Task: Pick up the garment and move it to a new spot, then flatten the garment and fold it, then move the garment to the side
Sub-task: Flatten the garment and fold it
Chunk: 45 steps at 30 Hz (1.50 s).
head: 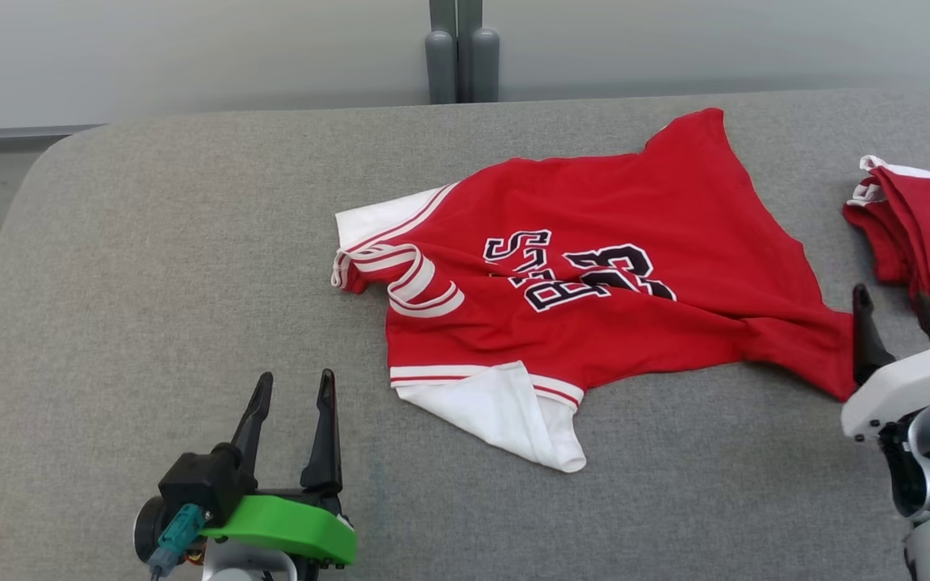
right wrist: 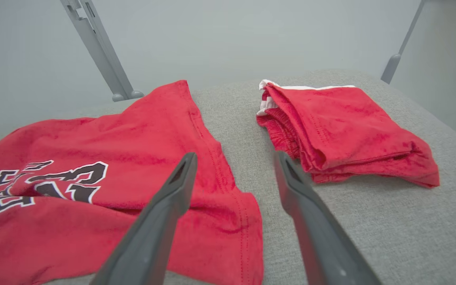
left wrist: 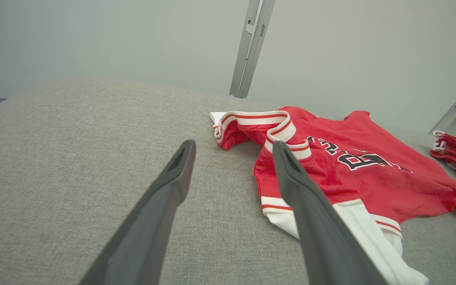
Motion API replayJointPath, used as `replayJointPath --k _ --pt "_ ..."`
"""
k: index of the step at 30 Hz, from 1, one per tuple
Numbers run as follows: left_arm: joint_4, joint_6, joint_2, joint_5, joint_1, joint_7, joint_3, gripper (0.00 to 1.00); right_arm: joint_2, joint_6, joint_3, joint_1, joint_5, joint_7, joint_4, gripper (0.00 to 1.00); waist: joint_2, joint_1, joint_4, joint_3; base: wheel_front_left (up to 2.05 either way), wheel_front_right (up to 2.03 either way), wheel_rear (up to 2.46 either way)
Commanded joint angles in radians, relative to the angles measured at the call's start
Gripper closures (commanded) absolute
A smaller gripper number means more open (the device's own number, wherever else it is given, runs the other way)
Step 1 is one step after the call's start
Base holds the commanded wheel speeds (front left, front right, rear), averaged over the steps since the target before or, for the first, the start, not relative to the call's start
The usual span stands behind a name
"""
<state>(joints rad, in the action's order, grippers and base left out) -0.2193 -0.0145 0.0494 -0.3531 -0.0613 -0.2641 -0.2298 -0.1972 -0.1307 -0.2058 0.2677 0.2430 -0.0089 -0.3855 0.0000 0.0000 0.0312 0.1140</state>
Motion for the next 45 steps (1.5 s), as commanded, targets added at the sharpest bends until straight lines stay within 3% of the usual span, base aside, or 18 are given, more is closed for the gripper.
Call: replayJointPath --k 1,7,16,27,45 --pt "-0.006 -0.004 0.002 -0.002 -0.014 0.0 -0.005 0.0 0.015 0.0 0.01 -0.02 0.011 -0.019 0.025 0.0 0.0 0.0 -0.008 -0.005 0.0 0.0 0.0" --pt "-0.063 -0.028 0.003 -0.014 -0.05 0.001 -0.046 0.0 0.062 0.0 0.064 -0.052 0.026 -0.074 0.127 0.0 0.0 0.0 -0.026 -0.007 0.0 0.0 0.0" --pt "-0.246 -0.07 0.006 0.021 -0.246 0.061 -0.115 0.0 0.1 0.0 0.129 -0.057 0.025 -0.094 0.203 0.0 0.0 0.0 -0.066 0.036 0.0 0.0 0.0" --pt "-0.482 -0.095 0.034 0.019 -0.441 0.067 -0.135 0.0 0.107 0.0 0.181 -0.024 0.035 -0.107 0.203 0.0 0.0 0.0 -0.118 0.104 0.0 0.0 0.0" --pt "-0.694 -0.099 0.026 -0.003 -0.554 0.016 -0.156 0.0 0.114 0.0 0.204 0.0 0.044 -0.129 0.16 0.0 0.0 0.0 -0.14 0.119 0.0 0.0 0.0"
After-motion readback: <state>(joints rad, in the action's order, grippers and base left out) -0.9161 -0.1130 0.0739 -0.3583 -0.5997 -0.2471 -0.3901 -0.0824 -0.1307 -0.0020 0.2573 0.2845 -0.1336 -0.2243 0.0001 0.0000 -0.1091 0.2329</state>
